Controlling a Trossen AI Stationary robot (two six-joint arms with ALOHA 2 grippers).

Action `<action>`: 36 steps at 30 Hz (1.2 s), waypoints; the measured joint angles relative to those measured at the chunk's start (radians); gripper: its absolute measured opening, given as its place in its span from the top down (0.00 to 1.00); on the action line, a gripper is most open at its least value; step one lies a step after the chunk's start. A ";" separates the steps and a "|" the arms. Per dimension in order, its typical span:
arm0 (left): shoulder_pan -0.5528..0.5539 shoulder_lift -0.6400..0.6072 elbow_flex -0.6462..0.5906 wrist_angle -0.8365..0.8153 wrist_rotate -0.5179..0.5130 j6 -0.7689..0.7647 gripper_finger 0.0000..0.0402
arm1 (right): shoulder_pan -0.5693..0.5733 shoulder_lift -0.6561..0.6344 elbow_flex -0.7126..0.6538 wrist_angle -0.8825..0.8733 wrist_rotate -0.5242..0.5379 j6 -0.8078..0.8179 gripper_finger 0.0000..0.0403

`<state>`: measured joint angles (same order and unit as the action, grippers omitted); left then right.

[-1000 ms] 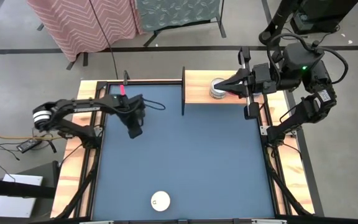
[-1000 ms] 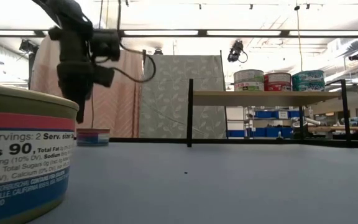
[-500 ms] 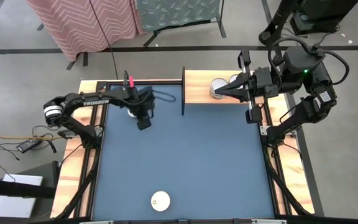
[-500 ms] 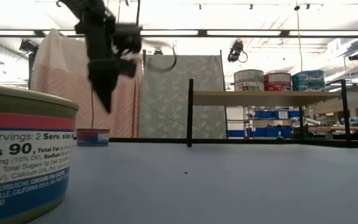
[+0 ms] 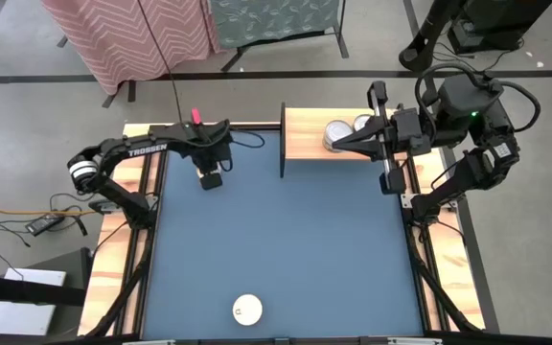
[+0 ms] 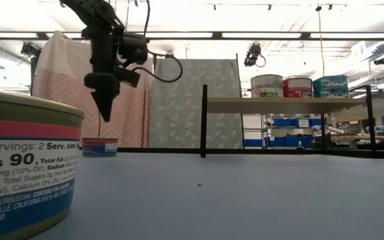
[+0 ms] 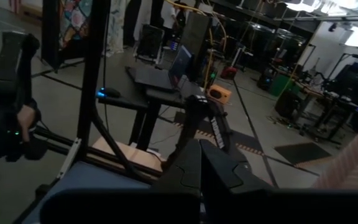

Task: Stack canned seafood by type on shelf
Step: Put the top blue-pink tuna can on the shelf

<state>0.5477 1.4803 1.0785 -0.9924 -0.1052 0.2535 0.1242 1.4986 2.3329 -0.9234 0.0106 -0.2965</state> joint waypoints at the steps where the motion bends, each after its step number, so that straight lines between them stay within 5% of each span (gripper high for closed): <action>1: 0.001 0.000 -0.013 0.011 0.019 -0.004 0.99 | 0.000 0.000 0.000 0.000 0.004 -0.004 0.98; 15: 0.000 0.000 -0.162 0.169 0.118 -0.103 0.99 | -0.001 0.000 0.000 0.002 0.007 -0.020 0.98; 36: -0.025 0.000 -0.184 0.349 0.153 -0.210 0.99 | -0.001 0.000 0.000 0.112 0.022 -0.002 0.98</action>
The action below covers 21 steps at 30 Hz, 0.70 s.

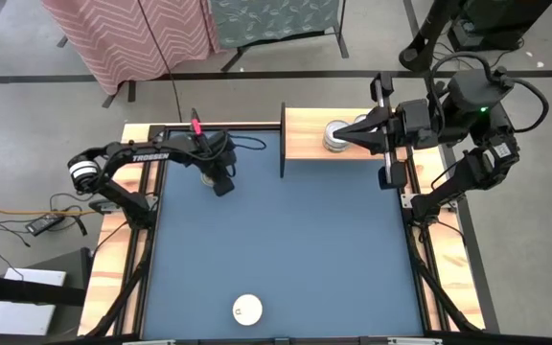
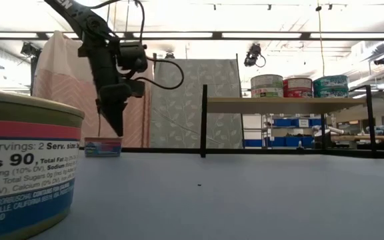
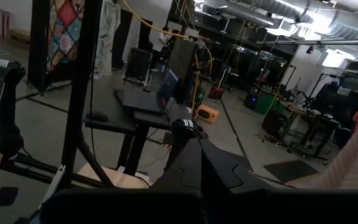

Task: Stack canned seafood by type on shelf
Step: Put the top blue-pink tuna can on the shelf

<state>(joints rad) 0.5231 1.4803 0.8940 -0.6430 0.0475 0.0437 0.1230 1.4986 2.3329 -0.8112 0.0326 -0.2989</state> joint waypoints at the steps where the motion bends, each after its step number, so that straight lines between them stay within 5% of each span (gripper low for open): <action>1: -0.004 0.000 0.000 0.007 0.000 -0.002 0.99 | 0.000 0.000 0.000 0.000 0.000 0.000 0.98; 21: -0.028 -0.003 -0.013 -0.085 -0.005 -0.039 0.99 | 0.046 0.000 0.000 -0.005 0.037 0.034 0.98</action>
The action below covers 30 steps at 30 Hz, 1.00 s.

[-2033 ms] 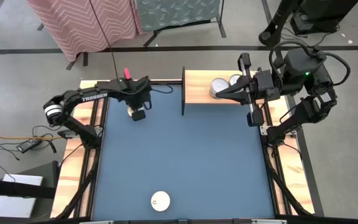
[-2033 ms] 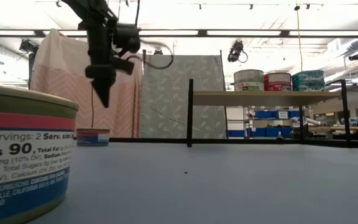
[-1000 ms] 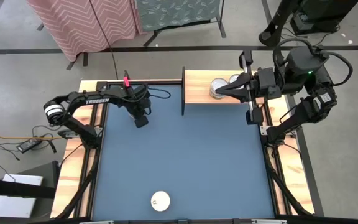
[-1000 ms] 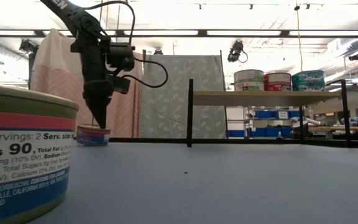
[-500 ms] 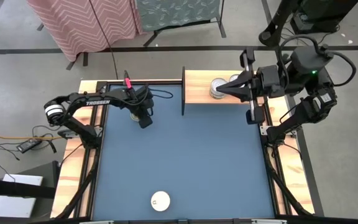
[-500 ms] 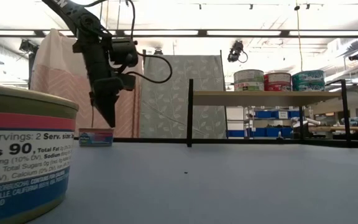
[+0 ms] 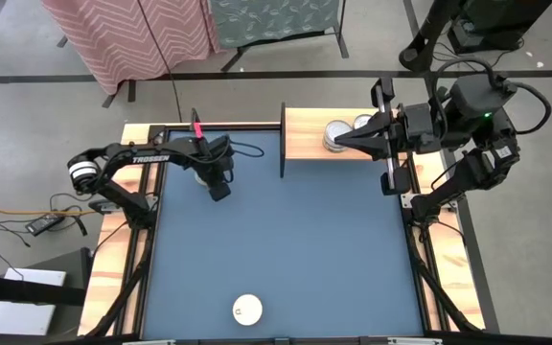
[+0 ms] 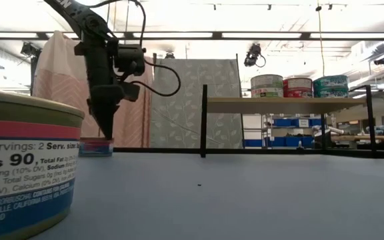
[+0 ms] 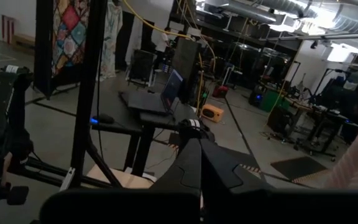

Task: Stack canned seafood by type on shelf
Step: Put the top blue-pink tuna can on the shelf

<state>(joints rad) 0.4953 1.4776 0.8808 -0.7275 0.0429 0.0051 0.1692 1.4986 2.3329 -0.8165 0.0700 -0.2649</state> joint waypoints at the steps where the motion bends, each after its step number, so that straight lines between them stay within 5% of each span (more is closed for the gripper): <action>1: 0.000 -0.003 0.004 -0.009 0.001 -0.007 0.99 | 0.000 0.000 0.000 0.000 0.000 0.005 0.98; 14: 0.009 -0.009 0.106 -0.078 -0.033 0.052 0.99 | 0.010 0.000 0.000 -0.014 0.016 0.027 0.98; 30: 0.016 -0.014 -0.001 -0.044 -0.019 0.050 0.99 | 0.019 0.000 0.000 -0.016 0.042 0.004 0.98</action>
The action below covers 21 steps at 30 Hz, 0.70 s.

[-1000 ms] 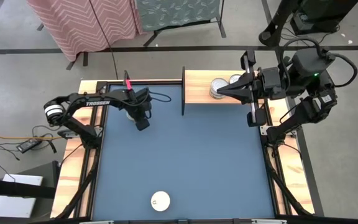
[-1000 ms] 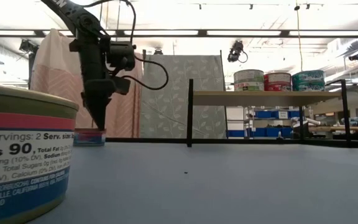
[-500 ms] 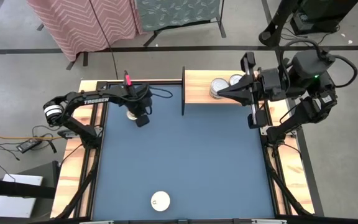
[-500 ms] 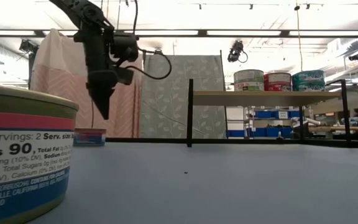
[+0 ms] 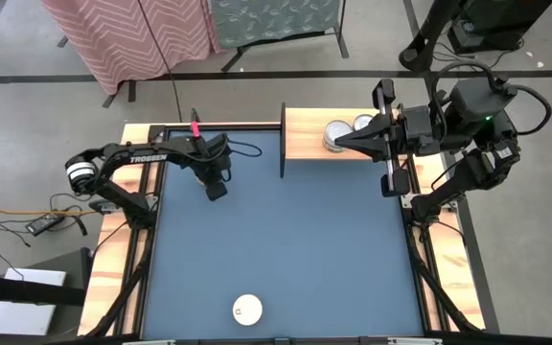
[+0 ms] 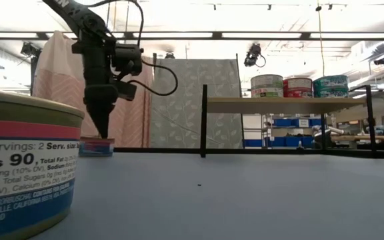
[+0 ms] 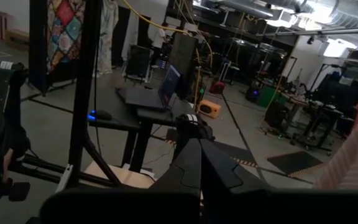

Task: Stack canned seafood by type on shelf
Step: Put the top blue-pink tuna can on the shelf

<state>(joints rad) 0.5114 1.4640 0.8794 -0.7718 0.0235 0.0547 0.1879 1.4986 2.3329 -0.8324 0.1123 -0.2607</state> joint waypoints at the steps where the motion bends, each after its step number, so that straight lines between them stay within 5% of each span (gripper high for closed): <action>1: 0.000 -0.001 -0.010 0.015 0.009 -0.008 0.99 | 0.000 0.000 0.000 0.000 0.000 0.000 0.98; 21: -0.010 0.005 -0.081 0.208 0.067 -0.115 0.99 | 0.000 0.000 0.000 0.001 0.000 -0.003 0.98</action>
<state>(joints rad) 0.5018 1.4689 0.7982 -0.5635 0.0903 -0.0599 0.1883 1.4986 2.3329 -0.8314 0.1120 -0.2638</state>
